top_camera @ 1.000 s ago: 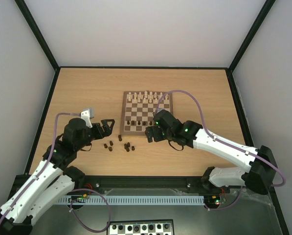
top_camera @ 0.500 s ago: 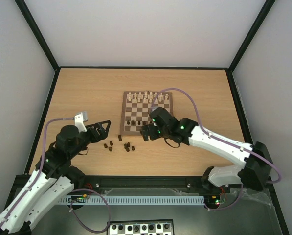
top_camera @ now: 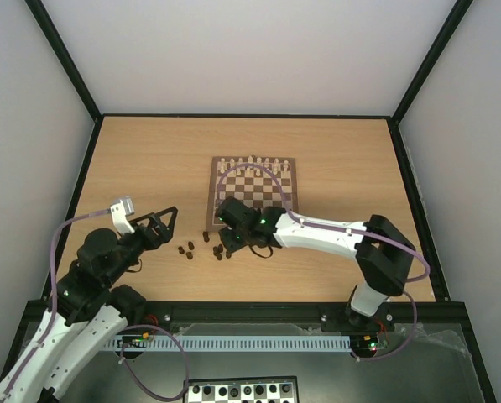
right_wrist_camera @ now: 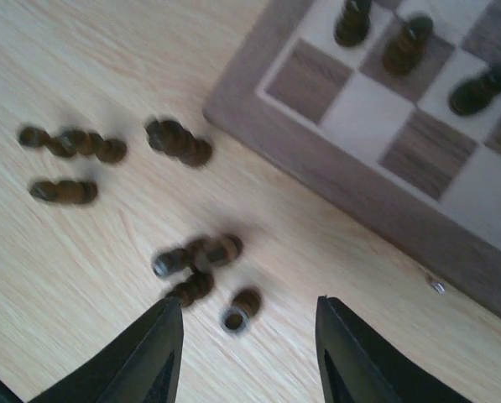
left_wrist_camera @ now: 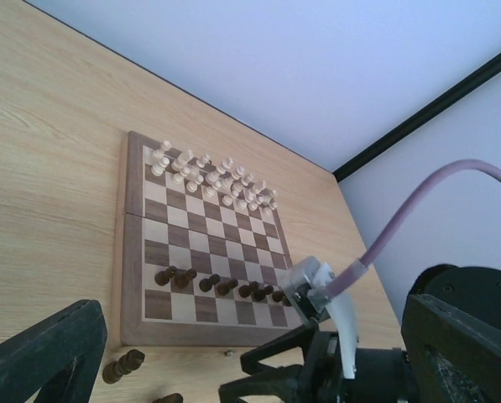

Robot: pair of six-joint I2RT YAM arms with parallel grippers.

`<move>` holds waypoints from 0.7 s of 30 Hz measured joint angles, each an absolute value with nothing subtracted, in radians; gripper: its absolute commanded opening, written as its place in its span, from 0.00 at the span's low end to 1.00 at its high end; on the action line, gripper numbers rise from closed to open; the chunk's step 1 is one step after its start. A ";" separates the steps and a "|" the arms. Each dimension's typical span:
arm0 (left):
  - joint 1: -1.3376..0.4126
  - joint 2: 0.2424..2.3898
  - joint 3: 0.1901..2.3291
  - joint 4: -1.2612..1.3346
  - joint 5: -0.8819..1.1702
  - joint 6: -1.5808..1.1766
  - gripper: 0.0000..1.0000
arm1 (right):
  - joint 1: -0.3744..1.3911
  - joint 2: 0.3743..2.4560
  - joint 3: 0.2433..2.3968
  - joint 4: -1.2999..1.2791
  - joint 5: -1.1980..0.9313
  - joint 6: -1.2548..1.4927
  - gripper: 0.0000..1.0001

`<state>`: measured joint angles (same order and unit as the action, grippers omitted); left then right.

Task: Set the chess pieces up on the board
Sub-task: Pick up the chess piece at the center of the board.

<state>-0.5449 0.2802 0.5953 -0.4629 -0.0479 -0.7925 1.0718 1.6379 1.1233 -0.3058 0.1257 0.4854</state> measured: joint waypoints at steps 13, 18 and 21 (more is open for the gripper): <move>-0.545 0.293 0.658 -0.504 -0.084 -0.751 1.00 | 1.086 1.929 1.448 -0.310 0.126 0.433 0.27; -0.545 0.297 0.658 -0.505 -0.086 -0.744 1.00 | 1.088 2.001 1.511 -0.340 0.125 0.430 0.27; -0.545 0.302 0.658 -0.505 -0.087 -0.740 1.00 | 1.088 2.021 1.525 -0.353 0.128 0.429 0.24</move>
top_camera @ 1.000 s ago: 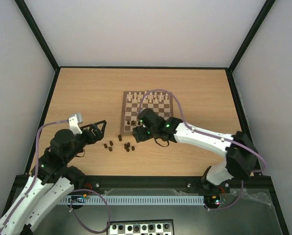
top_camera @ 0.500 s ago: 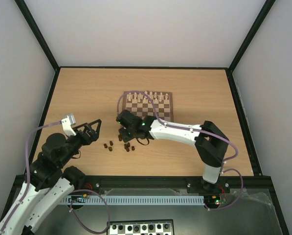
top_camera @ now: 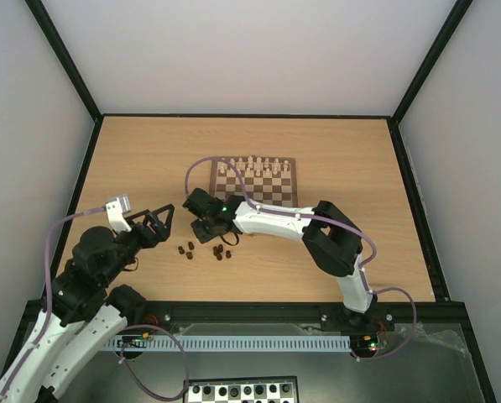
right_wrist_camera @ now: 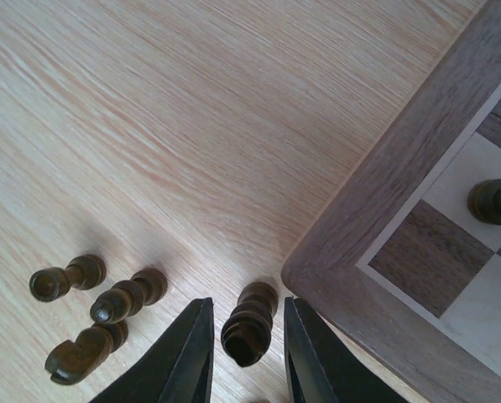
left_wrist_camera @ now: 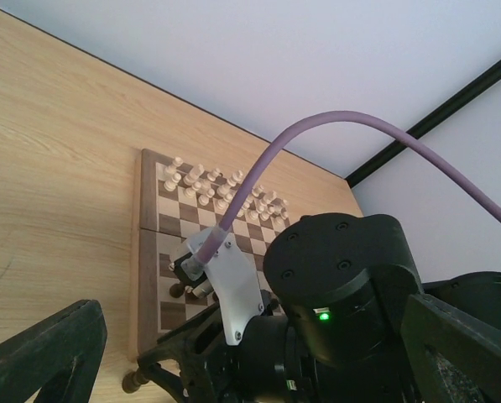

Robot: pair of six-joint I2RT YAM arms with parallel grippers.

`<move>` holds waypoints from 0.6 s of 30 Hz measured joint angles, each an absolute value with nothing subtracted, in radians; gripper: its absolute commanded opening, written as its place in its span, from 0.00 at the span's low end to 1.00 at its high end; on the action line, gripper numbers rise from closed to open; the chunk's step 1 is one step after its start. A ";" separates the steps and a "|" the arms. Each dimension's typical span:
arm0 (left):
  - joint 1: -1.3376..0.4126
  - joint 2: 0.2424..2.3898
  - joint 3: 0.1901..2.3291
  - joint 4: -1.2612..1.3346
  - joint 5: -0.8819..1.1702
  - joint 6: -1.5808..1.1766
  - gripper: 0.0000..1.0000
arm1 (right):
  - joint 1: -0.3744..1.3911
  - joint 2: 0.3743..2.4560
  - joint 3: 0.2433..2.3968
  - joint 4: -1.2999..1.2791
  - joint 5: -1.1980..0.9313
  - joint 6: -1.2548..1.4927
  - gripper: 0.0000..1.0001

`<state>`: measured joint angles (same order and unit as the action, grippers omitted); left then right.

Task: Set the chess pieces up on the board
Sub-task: Pick up the chess piece at the center of the board.

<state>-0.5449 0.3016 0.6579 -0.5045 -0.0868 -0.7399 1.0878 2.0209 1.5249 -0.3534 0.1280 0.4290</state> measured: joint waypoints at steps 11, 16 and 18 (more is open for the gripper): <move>-0.545 0.315 0.658 -0.504 -0.100 -0.725 1.00 | 1.088 2.046 1.550 -0.392 0.146 0.425 0.17; -0.545 0.317 0.658 -0.504 -0.107 -0.723 1.00 | 1.088 2.046 1.551 -0.395 0.150 0.419 0.09; -0.545 0.317 0.658 -0.504 -0.109 -0.723 1.00 | 1.088 2.046 1.551 -0.395 0.152 0.419 0.07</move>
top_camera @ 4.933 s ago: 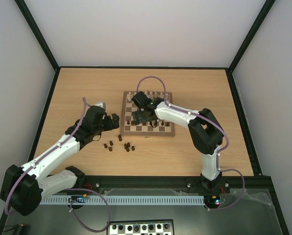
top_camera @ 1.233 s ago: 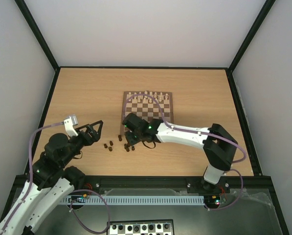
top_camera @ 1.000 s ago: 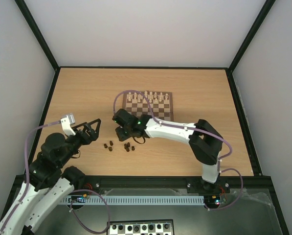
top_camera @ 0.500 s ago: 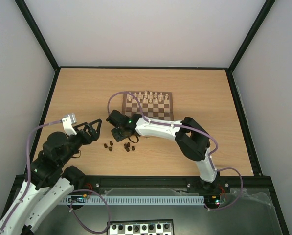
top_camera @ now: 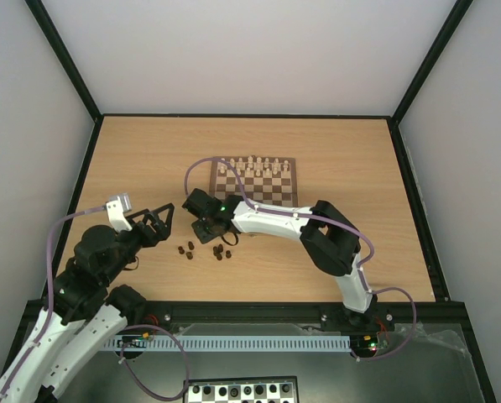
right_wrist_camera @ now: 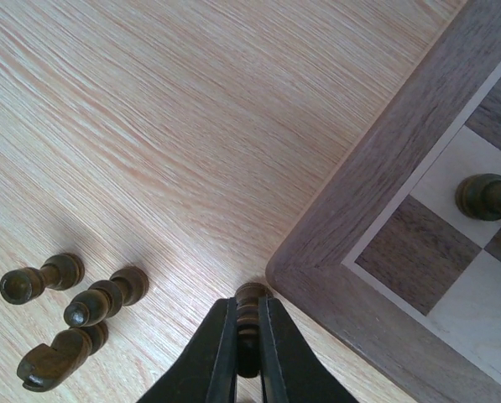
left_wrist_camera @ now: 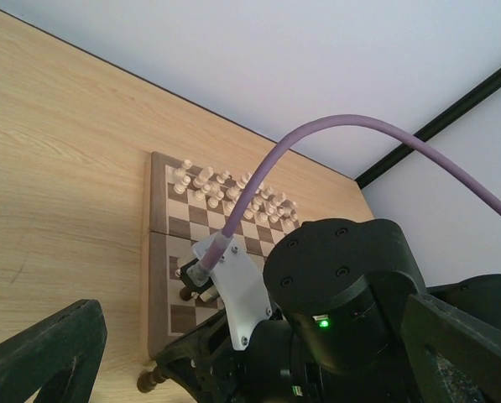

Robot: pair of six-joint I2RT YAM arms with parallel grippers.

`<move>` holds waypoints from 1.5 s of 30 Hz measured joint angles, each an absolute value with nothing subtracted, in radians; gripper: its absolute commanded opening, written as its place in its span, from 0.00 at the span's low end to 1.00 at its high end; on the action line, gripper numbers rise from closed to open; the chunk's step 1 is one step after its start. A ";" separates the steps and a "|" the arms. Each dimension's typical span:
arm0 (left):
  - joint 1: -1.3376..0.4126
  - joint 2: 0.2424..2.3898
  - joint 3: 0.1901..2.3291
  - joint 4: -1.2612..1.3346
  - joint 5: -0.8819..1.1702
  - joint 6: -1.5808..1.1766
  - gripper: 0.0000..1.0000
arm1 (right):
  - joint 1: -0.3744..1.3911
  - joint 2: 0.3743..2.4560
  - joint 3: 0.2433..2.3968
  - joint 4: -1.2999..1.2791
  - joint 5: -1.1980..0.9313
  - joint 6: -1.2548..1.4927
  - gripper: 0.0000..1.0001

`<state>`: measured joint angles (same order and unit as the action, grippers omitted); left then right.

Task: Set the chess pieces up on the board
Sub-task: Pick up the chess piece at the center of the board, then place the chess piece on the chessboard.

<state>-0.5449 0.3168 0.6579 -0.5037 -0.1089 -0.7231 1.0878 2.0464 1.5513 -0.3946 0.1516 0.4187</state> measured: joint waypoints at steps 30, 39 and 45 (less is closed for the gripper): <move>-0.545 0.323 0.658 -0.504 -0.113 -0.722 0.99 | 0.946 1.680 1.324 -0.482 0.317 0.447 0.07; -0.545 0.336 0.658 -0.503 -0.113 -0.722 0.99 | 0.899 1.628 1.252 -0.493 0.342 0.456 0.08; -0.545 0.336 0.658 -0.503 -0.113 -0.722 0.99 | 0.894 1.629 1.220 -0.488 0.340 0.458 0.08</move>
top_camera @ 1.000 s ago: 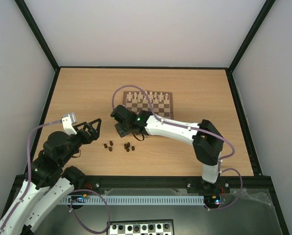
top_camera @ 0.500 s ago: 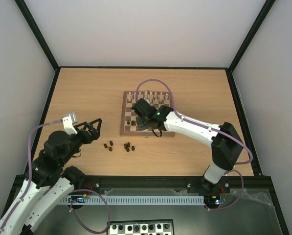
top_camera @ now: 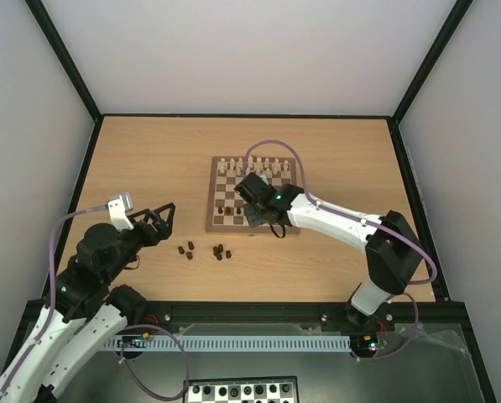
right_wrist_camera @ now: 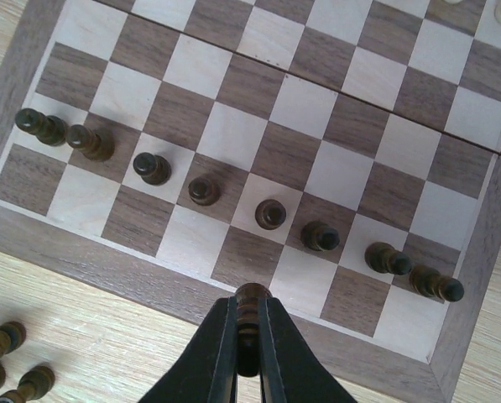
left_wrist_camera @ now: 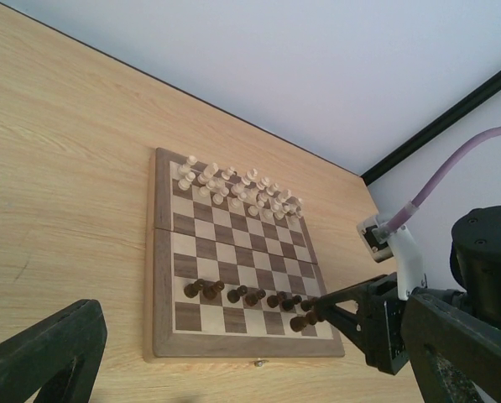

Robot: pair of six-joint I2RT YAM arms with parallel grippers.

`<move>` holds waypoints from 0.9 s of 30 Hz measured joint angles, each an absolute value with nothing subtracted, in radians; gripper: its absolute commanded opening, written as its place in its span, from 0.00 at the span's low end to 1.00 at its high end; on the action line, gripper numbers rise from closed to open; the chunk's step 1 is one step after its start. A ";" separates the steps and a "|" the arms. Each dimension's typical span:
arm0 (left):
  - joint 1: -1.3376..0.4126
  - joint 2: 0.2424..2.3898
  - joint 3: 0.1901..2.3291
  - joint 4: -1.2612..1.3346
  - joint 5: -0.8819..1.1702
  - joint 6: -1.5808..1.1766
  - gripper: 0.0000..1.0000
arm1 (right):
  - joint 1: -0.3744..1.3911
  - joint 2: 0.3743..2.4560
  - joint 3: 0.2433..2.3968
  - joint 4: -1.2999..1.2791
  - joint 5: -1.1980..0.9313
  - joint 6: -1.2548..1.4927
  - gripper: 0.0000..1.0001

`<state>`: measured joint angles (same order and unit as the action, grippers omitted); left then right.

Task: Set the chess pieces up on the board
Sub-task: Place the chess piece on the chessboard.

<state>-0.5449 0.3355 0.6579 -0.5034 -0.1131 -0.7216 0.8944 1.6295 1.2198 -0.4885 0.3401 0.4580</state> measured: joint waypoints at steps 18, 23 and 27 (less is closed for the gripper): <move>-0.545 0.336 0.658 -0.503 -0.113 -0.721 0.99 | 0.886 1.673 1.172 -0.383 0.335 0.461 0.07; -0.545 0.336 0.658 -0.503 -0.113 -0.720 1.00 | 0.878 1.681 1.166 -0.366 0.335 0.464 0.07; -0.545 0.336 0.658 -0.503 -0.113 -0.718 0.99 | 0.868 1.681 1.161 -0.354 0.335 0.464 0.07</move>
<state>-0.5449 0.3359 0.6579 -0.5034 -0.1131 -0.7177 0.8677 1.6814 1.1606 -0.3538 0.3347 0.4644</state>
